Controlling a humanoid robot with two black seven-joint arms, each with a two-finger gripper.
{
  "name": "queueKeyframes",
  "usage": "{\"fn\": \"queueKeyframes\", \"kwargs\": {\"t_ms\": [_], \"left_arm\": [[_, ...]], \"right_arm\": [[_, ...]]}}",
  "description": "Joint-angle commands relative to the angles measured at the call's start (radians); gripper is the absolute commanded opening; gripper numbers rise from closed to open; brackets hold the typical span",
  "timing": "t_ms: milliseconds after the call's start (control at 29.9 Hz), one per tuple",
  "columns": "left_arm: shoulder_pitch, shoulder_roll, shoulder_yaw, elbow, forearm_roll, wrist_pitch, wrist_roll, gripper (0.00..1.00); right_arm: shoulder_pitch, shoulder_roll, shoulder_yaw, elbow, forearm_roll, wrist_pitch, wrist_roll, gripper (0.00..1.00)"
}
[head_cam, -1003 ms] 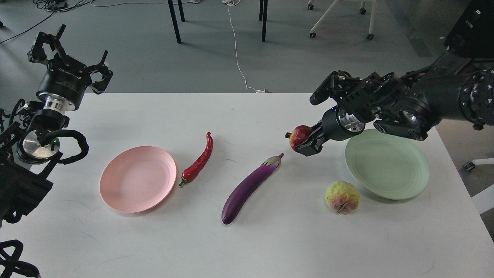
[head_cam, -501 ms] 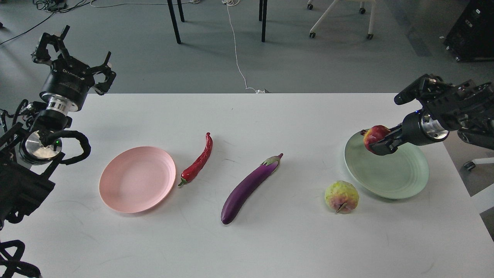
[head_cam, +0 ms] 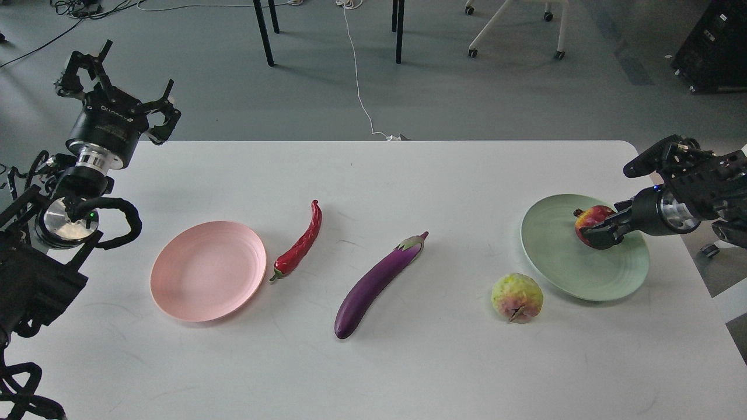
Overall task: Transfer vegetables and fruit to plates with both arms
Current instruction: 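Lift the apple and place it on the green plate, open right gripper, then move the right gripper down to the peach and grasp it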
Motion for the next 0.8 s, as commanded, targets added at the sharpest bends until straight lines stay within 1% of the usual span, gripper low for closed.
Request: {"fn": "queueKeyframes", "kwargs": {"t_ms": [0, 100, 201, 301, 401, 468, 602, 769], "left_arm": [[0.0, 0.005, 0.0, -0.001, 0.0, 0.0, -0.002, 0.98], [-0.002, 0.008, 0.0, -0.006, 0.0, 0.0, -0.002, 0.98], [-0.002, 0.023, 0.0, -0.041, 0.001, -0.002, -0.002, 0.98], [-0.002, 0.048, 0.0, -0.052, 0.003, -0.002, -0.002, 0.98], [-0.003, 0.051, 0.0, -0.052, 0.003, -0.003, -0.002, 0.98], [-0.002, 0.05, 0.0, -0.052, 0.003, -0.002, -0.002, 0.98], [0.0, 0.05, 0.0, -0.052, 0.003, 0.009, -0.002, 0.98], [0.0, 0.048, 0.0, -0.052, 0.003, 0.012, -0.004, 0.98]], "right_arm": [[0.022, -0.013, 0.089, 0.054, 0.005, 0.002, 0.001, 0.97], [0.08, -0.045, 0.169, 0.133, 0.007, 0.007, 0.001, 0.98], [0.139, -0.063, 0.218, 0.218, 0.014, 0.012, -0.001, 0.98], [0.186, -0.08, 0.272, 0.307, 0.077, 0.013, 0.004, 0.98], [0.232, -0.088, 0.266, 0.457, 0.088, 0.013, 0.005, 0.98], [0.255, -0.085, 0.211, 0.55, 0.051, 0.013, 0.005, 0.98], [0.292, -0.067, 0.131, 0.597, -0.055, 0.012, 0.005, 0.97], [0.288, -0.037, 0.07, 0.596, -0.206, 0.006, 0.005, 0.95]]}}
